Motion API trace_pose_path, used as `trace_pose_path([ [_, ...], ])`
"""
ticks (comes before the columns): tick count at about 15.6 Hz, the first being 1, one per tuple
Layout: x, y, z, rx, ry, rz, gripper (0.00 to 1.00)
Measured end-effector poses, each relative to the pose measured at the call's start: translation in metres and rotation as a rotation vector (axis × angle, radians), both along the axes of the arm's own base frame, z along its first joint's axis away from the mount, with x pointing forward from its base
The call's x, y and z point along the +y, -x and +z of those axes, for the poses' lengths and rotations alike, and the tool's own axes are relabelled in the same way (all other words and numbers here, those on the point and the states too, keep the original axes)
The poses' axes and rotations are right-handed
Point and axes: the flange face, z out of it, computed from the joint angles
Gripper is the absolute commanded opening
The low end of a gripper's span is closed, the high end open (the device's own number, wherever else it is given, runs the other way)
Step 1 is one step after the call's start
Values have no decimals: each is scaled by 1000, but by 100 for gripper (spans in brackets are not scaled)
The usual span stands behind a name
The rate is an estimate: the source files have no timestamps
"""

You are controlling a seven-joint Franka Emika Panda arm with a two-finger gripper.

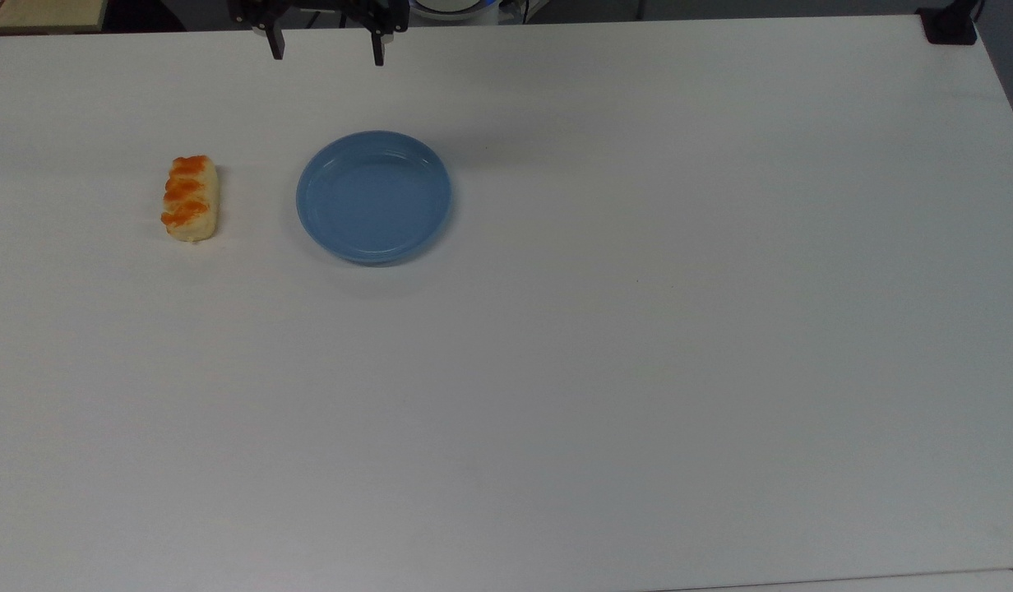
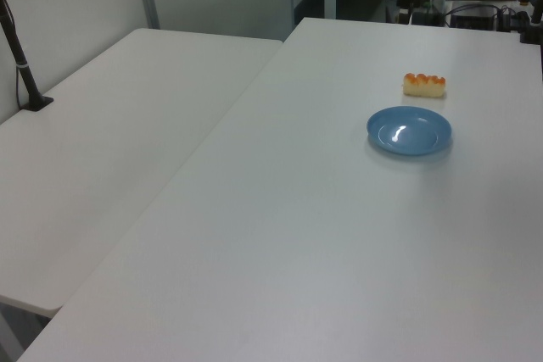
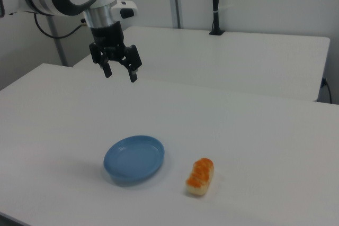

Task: Put the bread on a plate
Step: 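Move the open gripper toward the bread roll with orange topping, then lower the gripper over the bread roll and close on it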

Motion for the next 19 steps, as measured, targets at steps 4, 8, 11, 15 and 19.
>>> trace_pose_path([
  [4,-1,0,0,0,0,-2,100],
  [8,-14,2,0,0,0,-19,100],
  [11,-39,6,-1,6,3,5,100],
  [15,-74,11,-12,31,3,19,100],
  [19,-119,18,-31,71,4,23,100],
])
